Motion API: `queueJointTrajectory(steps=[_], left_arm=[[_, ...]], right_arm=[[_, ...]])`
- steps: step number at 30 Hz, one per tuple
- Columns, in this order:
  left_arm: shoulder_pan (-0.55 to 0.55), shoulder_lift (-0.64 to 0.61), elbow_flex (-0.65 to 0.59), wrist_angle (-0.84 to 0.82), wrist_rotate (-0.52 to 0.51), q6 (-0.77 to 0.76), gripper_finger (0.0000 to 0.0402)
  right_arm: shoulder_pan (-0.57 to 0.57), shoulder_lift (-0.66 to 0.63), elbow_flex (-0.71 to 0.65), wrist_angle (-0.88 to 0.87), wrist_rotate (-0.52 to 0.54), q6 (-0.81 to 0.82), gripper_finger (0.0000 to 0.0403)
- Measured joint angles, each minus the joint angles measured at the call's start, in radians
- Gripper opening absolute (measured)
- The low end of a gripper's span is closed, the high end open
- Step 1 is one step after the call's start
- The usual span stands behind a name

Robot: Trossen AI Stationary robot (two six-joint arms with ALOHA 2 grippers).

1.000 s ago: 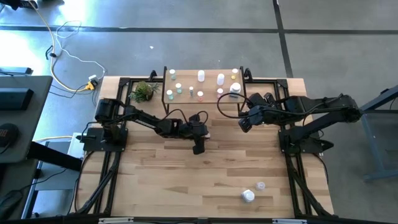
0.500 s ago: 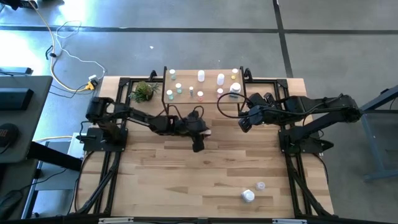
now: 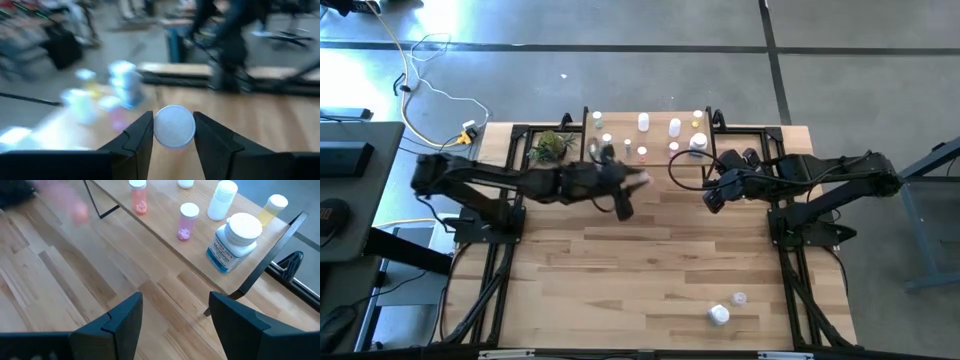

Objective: Pick and place medicine bottles onto shelf by color
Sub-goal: Put the orange pill bottle on the shelf

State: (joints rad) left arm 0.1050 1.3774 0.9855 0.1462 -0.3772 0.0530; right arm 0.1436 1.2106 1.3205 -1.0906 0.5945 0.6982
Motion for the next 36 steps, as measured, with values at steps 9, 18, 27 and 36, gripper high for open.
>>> queueJointTrajectory(steps=[9,18,27,36], left_arm=[[0.070,-0.175,0.000,0.016,-0.226,0.207,0.0121],[0.260,-0.237,0.000,0.014,-0.185,0.221,0.0121],[0.416,-0.228,0.000,-0.018,-0.012,0.186,0.0121],[0.531,-0.227,0.017,-0.101,0.070,0.193,0.0121]], right_arm=[[0.000,0.000,0.000,0.014,0.000,-0.011,0.0220],[0.000,0.000,0.000,0.014,0.000,-0.021,0.0220],[0.000,0.000,0.000,0.014,0.037,0.012,0.0220],[0.000,0.000,0.000,0.015,0.045,0.061,0.0220]])
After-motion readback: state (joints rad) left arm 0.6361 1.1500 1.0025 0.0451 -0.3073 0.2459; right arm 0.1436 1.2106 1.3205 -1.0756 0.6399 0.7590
